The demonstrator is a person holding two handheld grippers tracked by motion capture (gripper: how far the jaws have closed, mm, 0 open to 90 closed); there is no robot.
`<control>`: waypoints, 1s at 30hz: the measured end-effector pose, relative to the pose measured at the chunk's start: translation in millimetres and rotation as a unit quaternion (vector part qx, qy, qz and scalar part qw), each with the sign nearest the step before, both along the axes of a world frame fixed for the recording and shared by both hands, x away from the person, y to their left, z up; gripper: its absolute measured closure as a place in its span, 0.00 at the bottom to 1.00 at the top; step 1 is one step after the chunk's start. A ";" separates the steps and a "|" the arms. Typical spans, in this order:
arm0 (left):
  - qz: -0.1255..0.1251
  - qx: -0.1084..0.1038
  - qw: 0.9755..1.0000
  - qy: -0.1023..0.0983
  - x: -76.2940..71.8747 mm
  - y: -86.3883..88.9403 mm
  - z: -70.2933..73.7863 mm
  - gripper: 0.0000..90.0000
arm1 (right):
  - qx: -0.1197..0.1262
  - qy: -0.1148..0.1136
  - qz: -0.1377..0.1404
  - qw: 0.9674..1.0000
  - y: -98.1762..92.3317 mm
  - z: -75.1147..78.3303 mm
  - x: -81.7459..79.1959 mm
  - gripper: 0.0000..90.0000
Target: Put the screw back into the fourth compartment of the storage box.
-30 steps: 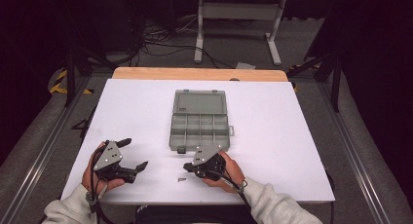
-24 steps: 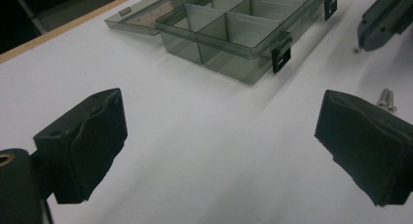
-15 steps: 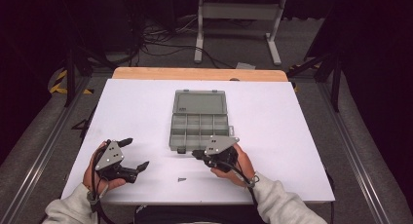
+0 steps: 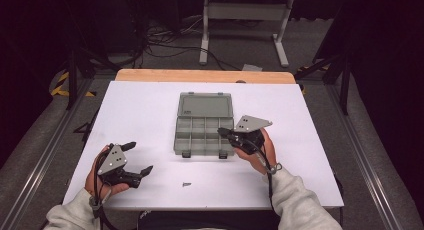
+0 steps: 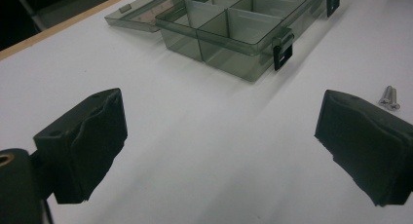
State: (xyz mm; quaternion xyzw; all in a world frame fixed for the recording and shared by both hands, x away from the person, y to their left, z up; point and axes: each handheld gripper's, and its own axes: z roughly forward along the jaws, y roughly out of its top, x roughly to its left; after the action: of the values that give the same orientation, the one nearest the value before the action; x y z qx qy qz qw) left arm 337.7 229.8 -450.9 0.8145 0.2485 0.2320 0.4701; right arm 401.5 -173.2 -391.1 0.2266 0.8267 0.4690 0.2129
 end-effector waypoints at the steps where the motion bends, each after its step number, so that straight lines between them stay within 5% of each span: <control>1: -0.001 0.000 1.000 0.001 0.2 0.1 0.0 0.06 | 0.000 0.000 -0.005 1.000 -1.2 -0.2 2.1 0.99; 10: -0.001 0.003 1.000 0.003 0.7 -0.2 -0.7 0.06 | -0.001 0.019 -0.045 0.999 -11.0 -12.1 29.4 0.99; 30: -0.001 0.004 1.000 0.006 1.0 -0.4 -1.2 0.06 | -0.004 0.040 -0.083 0.996 -14.9 -28.8 52.5 0.99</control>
State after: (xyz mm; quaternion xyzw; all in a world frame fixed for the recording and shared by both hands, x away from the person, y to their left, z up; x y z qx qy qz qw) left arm 338.7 229.4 -452.1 0.8179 0.2492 0.2276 0.4660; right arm 453.9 -188.1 -419.9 0.3121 0.8149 0.4368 0.2184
